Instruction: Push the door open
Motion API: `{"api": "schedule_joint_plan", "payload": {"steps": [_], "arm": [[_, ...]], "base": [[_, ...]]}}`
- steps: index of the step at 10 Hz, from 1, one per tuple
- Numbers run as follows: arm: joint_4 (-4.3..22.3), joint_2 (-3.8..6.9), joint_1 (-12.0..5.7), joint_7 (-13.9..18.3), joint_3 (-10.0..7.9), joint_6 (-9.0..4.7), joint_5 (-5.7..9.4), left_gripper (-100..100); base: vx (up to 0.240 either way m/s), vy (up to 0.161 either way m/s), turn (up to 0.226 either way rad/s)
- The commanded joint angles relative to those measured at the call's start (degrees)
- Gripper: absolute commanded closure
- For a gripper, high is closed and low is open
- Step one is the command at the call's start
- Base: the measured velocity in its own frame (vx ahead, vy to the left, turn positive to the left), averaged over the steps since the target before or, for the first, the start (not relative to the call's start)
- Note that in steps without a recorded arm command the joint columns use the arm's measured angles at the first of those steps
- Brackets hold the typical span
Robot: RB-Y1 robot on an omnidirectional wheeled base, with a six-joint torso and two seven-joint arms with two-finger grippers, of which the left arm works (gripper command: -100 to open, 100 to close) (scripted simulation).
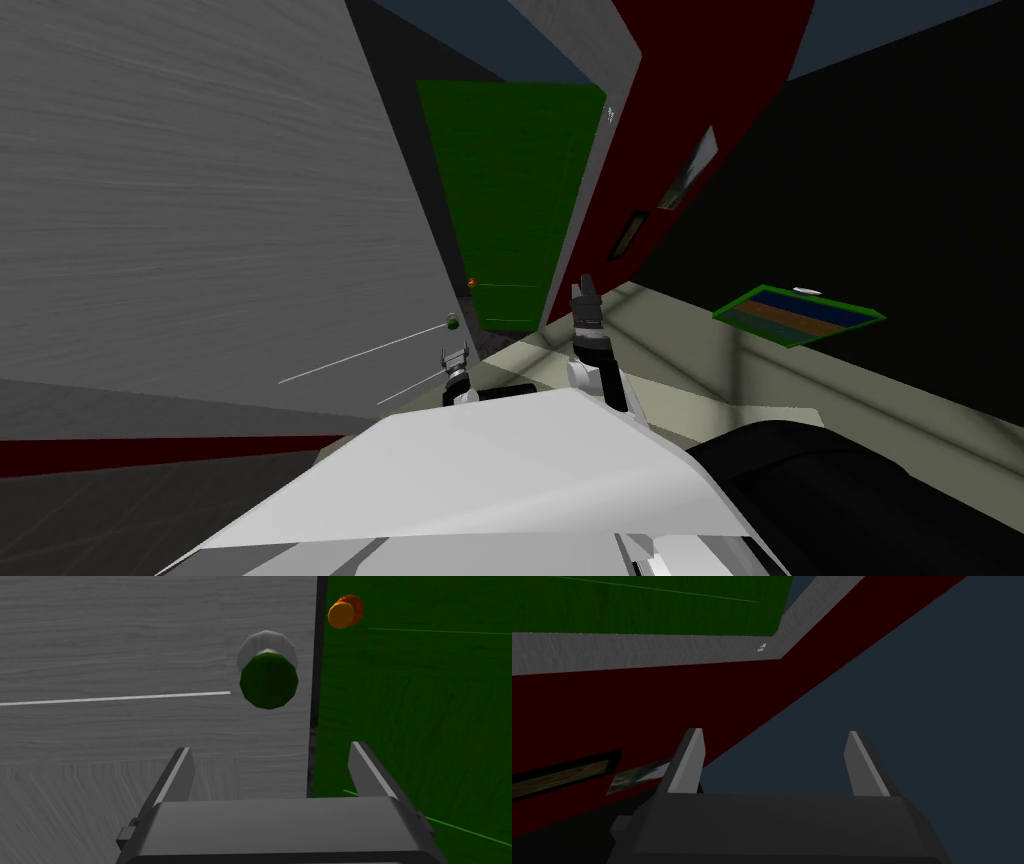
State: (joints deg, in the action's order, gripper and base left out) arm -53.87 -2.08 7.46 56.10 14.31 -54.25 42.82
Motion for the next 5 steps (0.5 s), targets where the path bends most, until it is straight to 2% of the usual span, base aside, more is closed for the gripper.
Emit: {"api": "schedule_joint_plan", "payload": {"steps": [1,2,5], "arm": [[0.12,1.58,-0.12,0.15,-0.13,0.03,0.08,-100],[0.28,2.83,-0.27,0.34,-0.3,0.06,0.18,-100],[0.6,3.66,-0.58,0.72,-0.65,0.13,0.38,-100]], "base": [[0.076,0.04,-0.005],[0.151,0.061,-0.035],[0.186,0.058,-0.016]]}}
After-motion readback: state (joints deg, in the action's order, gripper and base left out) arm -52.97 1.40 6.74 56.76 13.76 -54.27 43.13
